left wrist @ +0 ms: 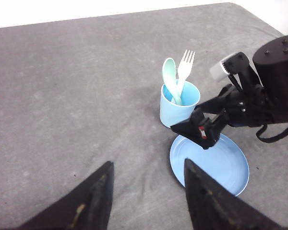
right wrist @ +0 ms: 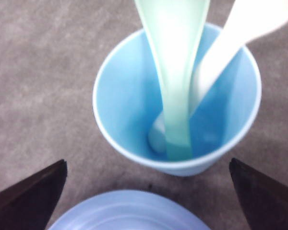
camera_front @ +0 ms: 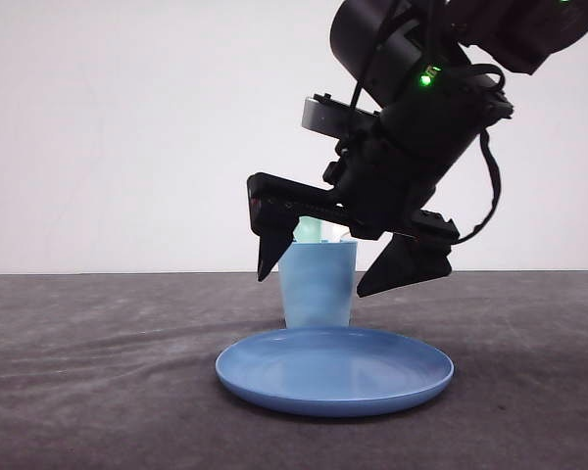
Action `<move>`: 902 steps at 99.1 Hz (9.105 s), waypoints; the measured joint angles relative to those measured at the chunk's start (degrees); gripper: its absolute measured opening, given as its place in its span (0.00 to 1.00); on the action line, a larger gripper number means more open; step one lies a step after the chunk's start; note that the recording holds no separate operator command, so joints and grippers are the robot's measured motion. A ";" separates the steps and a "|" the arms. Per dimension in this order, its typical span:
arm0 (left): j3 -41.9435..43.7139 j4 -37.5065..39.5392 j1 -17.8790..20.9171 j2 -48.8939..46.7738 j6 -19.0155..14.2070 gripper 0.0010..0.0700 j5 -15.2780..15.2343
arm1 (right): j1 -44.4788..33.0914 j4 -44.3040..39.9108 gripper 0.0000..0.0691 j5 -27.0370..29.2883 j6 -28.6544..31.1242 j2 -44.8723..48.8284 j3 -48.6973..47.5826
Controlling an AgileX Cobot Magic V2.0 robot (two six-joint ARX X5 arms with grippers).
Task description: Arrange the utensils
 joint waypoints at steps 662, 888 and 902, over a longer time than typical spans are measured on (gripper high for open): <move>0.00 7.02 0.00 0.00 -0.70 0.37 0.44 | 11.78 -35.50 0.78 13.86 -10.97 -58.38 2.43; -45.40 25.03 42.36 -29.97 6.08 0.02 5.55 | 11.78 -34.36 0.01 15.21 -11.21 -58.38 2.43; -47.23 26.03 43.93 -31.95 6.60 0.02 6.10 | 11.76 -34.36 0.01 15.21 -11.21 -58.38 2.43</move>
